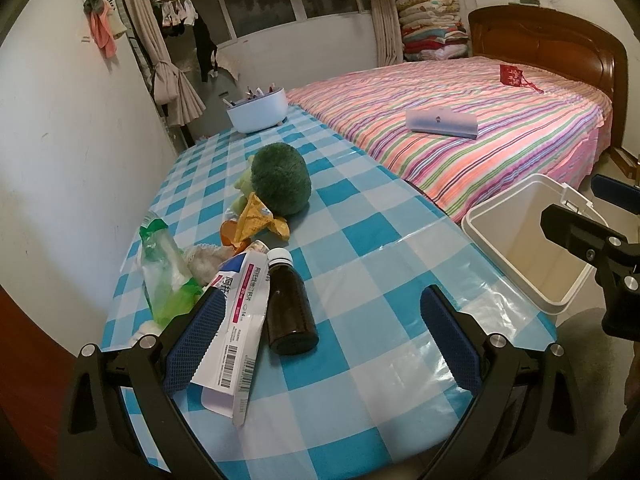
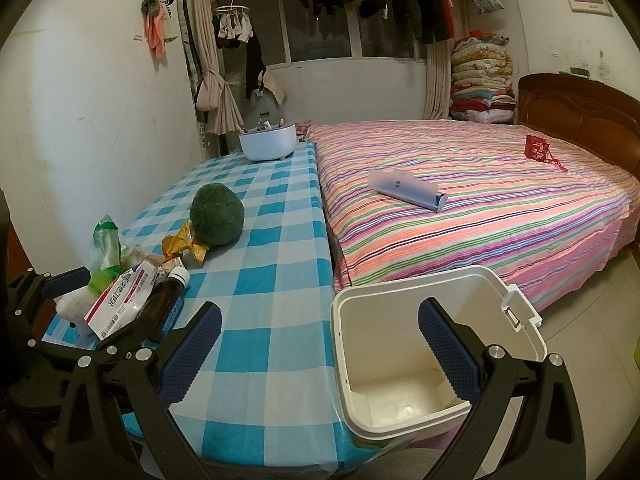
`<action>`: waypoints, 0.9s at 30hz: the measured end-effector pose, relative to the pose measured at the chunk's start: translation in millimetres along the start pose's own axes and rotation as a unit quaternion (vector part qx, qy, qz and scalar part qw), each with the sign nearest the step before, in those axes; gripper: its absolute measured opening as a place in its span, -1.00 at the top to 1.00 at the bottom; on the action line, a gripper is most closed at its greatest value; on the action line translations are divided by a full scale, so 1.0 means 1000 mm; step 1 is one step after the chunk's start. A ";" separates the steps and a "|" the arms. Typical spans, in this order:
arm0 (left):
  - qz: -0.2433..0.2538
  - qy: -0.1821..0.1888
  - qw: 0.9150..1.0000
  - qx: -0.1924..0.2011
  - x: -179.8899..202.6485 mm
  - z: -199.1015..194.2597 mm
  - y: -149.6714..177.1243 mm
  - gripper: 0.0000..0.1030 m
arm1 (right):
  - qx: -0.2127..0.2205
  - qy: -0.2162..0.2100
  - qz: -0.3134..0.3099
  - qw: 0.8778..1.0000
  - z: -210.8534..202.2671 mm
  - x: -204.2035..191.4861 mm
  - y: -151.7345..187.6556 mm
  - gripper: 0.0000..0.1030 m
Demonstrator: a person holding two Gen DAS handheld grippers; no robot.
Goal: Collect trash
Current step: 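Reach the left tool to the white fluffy item and green bag, close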
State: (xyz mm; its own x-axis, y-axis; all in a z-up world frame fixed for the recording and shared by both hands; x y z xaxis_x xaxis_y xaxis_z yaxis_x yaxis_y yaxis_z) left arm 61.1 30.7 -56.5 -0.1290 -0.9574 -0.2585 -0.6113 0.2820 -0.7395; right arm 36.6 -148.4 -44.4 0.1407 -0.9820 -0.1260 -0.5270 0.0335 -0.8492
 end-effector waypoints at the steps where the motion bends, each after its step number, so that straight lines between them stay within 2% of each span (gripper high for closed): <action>1: 0.000 0.000 1.000 0.000 0.000 0.000 0.000 -0.88 | 0.000 0.000 -0.001 1.000 0.001 0.000 0.000 -0.87; 19: -0.022 -0.015 1.000 -0.007 -0.019 0.000 0.005 -0.88 | 0.000 -0.007 -0.013 1.000 0.007 -0.012 -0.002 -0.87; 27: -0.057 -0.041 0.997 -0.020 -0.063 0.004 0.023 -0.88 | -0.003 -0.037 -0.028 0.999 0.017 -0.034 -0.004 -0.86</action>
State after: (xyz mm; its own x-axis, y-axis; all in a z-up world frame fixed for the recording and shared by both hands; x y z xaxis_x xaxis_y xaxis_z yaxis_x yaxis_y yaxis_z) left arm 58.4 98.1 -59.7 0.0063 -0.9743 -0.2251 -0.6485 0.1674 -0.7426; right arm 48.2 -112.0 -45.2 0.2312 -0.9659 -0.1162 -0.5208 -0.0220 -0.8534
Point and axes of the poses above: each gripper's, at about its wrist camera, not at the fingertips, and z roughly the way its jaws point, x to its right, y to its underside, the point moved 7 cm from there along z, roughly the way its jaws point
